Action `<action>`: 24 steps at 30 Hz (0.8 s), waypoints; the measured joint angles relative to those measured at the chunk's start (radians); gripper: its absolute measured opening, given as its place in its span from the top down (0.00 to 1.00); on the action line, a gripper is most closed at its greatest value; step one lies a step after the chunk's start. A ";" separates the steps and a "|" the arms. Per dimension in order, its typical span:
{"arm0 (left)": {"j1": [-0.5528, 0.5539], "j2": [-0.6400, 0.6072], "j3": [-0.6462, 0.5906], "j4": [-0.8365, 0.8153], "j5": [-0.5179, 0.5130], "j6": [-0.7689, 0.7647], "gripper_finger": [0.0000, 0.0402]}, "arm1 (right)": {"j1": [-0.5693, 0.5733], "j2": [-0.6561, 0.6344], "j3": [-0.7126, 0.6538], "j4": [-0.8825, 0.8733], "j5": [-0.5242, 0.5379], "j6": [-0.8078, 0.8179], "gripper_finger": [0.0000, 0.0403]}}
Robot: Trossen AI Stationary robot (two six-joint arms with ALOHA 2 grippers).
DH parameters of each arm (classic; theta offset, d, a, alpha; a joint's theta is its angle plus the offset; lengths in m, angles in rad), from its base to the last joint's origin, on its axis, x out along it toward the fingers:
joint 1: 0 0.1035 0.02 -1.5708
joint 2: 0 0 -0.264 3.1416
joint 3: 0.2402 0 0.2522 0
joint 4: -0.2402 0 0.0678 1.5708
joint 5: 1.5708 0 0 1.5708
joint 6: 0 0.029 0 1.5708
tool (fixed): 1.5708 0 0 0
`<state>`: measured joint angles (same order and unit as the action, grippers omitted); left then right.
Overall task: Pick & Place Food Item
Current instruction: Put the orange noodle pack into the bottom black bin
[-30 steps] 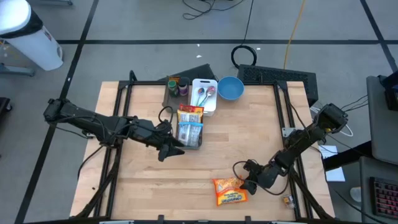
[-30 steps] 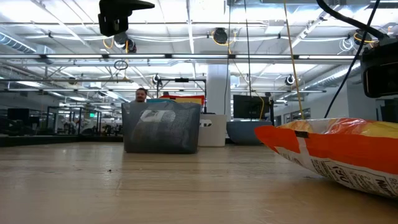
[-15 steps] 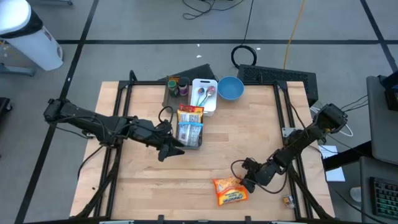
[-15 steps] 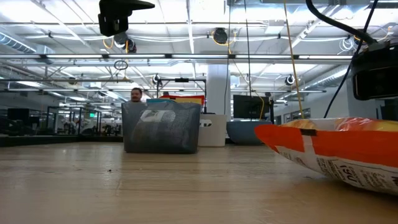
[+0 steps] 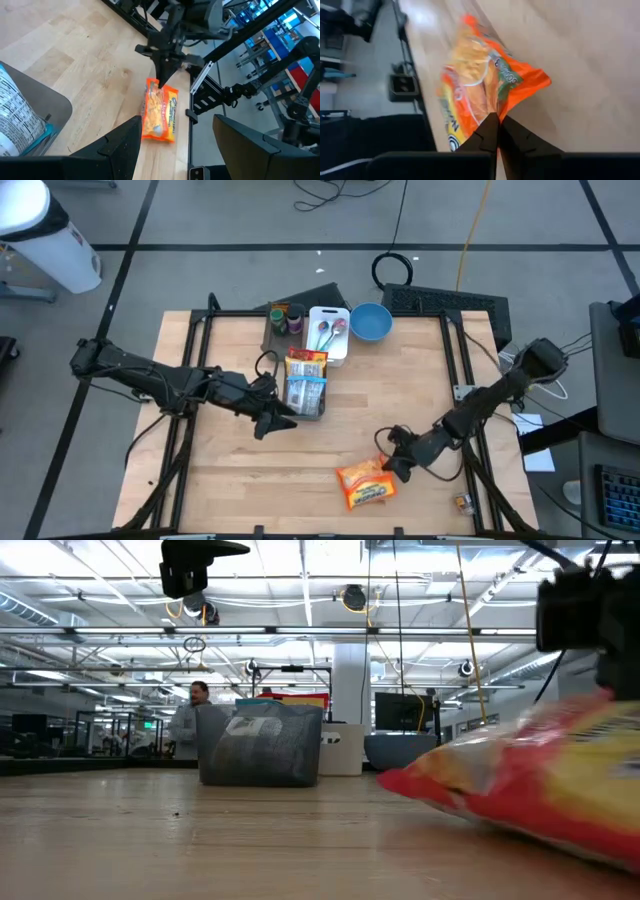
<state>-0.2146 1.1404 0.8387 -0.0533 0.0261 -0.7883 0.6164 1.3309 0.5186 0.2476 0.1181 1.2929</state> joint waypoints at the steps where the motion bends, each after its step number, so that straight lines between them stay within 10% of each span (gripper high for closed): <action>1: 0.005 0.000 0.000 0.003 0.005 0.000 0.36 | -0.016 -0.032 0.000 -0.015 -0.002 -0.021 1.00; 12: 0.112 0.000 0.000 0.016 0.148 0.011 0.36 | -0.213 -0.287 0.206 -0.535 -0.129 -0.357 1.00; 24: 0.289 0.000 0.107 0.022 0.273 0.227 0.36 | -0.491 -0.213 0.624 -0.844 -0.352 -0.800 1.00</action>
<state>0.0745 1.1400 0.9457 -0.0313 0.2994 -0.5615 0.1252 1.1182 1.1430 -0.5964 -0.2335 0.4926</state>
